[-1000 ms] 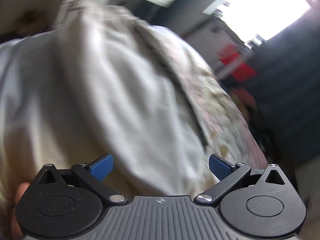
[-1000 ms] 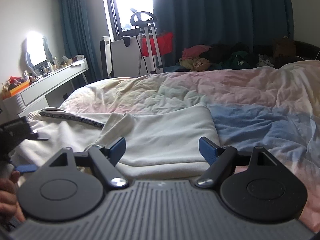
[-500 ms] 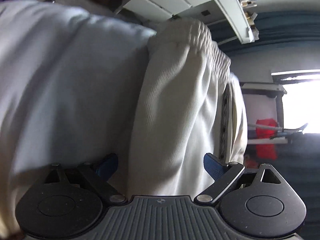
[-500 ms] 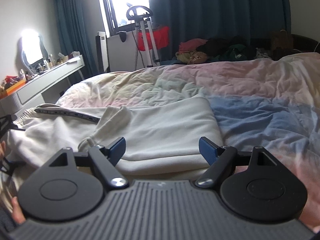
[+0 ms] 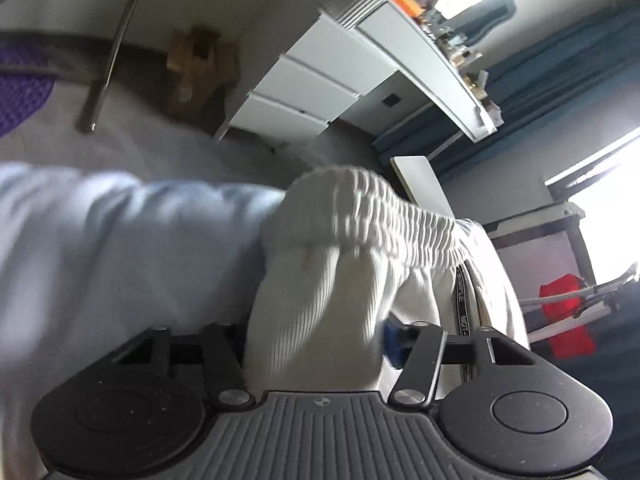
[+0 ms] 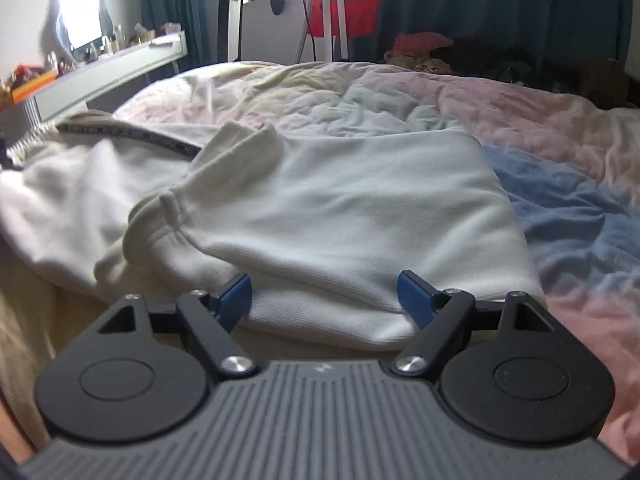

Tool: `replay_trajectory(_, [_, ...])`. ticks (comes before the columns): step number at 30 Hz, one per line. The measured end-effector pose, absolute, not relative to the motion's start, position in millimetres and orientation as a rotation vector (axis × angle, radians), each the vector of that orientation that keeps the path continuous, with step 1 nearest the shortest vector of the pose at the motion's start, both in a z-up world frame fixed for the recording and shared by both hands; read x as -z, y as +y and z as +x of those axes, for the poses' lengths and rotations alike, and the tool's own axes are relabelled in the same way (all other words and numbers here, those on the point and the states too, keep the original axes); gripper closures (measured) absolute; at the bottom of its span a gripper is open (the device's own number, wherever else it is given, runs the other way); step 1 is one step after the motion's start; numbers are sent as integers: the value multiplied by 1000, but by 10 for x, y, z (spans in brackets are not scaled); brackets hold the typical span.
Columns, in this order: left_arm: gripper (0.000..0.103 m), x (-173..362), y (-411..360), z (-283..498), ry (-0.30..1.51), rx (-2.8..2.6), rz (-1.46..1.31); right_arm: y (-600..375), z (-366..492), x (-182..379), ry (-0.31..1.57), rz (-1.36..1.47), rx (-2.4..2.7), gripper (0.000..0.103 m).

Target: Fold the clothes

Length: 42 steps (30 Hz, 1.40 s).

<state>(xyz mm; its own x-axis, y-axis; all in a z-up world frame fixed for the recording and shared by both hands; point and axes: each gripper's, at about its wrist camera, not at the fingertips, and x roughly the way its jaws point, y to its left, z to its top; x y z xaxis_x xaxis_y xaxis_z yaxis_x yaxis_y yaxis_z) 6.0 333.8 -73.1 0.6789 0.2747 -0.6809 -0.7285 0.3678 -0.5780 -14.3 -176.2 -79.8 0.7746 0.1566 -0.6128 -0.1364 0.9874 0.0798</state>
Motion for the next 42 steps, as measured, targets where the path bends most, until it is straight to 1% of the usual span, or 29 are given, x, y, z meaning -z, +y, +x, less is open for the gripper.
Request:
replay_trajectory(3, [54,558,3270,224,548,-700,-883,-1770,-165,757,664,42,-158,22])
replay_trajectory(5, [68,444,3203,329,546,-704,-829,-1775,-188,728,661,50,-160,22])
replay_trajectory(8, [81,231,3033,376,500,-690,-781,-1802,-236,673,653,74,-162,22])
replay_trajectory(11, [84,-4,2848,377,431,-670,-743,-1904,-259,595,636,125,-144,21])
replay_trajectory(15, [85,-464,2352,481,354,-597,-640,-2047,-251,526,631,156,-97,21])
replay_trajectory(18, [85,-771,1728,485,263,-503,-520,-2147,-234,515,652,163,-62,22])
replay_trajectory(23, [86,-980,503,417,152,-317,-367,-2355,-246,481,650,241,-29,22])
replay_trajectory(26, [86,-899,-248,399,117,-220,-270,-2532,-263,439,642,285,16,22])
replay_trajectory(30, [86,-445,-1113,359,143,-62,-146,-2961,-360,372,610,409,96,21])
replay_trajectory(31, [86,-282,-1307,357,175,-18,-124,-3093,-411,353,596,451,117,21])
replay_trajectory(34, [86,261,-1669,502,397,101,-70,-3457,-546,342,558,594,160,21])
replay_trajectory(36, [85,591,-1764,597,538,155,-85,-3644,-596,374,538,707,125,19])
replay_trajectory(37, [84,675,-1759,596,552,166,-84,-3684,-579,406,540,756,79,19])
replay_trajectory(39, [71,701,-1724,614,590,207,-43,-3739,-524,477,549,847,-28,19])
replay_trajectory(41, [39,709,-1586,688,654,267,-20,-3694,-412,558,576,913,-126,19])
replay_trajectory(42, [33,699,-1513,719,697,310,-28,-3667,-353,599,591,944,-174,19])
